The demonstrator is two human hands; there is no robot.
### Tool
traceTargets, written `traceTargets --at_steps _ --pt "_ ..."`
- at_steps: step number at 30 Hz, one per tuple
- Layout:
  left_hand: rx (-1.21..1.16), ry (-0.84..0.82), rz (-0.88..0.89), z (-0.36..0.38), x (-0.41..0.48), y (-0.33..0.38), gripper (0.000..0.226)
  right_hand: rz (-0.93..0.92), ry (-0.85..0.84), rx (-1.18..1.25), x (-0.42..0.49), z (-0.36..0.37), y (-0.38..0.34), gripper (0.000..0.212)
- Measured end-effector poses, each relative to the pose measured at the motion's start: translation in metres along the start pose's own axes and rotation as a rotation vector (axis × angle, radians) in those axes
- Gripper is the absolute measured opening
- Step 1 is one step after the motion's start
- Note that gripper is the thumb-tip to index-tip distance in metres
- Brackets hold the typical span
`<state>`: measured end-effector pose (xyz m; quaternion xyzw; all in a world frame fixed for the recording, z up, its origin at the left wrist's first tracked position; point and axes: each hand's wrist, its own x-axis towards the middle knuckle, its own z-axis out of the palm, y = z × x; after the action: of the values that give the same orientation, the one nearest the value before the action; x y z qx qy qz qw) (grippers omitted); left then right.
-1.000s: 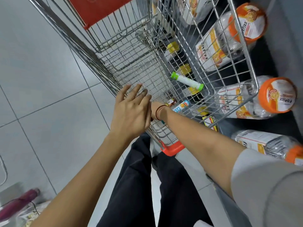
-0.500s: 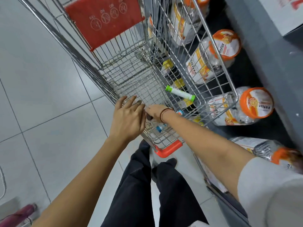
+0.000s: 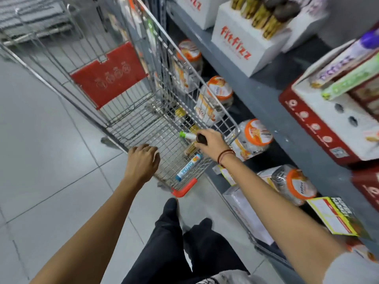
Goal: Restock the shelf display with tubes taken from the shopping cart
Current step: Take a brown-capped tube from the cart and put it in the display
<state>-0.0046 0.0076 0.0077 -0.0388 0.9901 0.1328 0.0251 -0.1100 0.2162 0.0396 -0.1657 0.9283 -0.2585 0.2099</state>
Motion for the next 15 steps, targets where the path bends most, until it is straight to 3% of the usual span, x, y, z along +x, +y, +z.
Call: traceTargets --at_steps 5,15 --pt "-0.097 0.056 0.071 -0.018 0.027 0.039 0.025 -0.011 0.186 0.102 -0.048 -0.064 -0.008 0.035" --pt "-0.269 0.137 0.599 -0.055 0.083 0.191 0.03 0.086 0.676 0.015 -0.186 -0.184 0.001 0.034"
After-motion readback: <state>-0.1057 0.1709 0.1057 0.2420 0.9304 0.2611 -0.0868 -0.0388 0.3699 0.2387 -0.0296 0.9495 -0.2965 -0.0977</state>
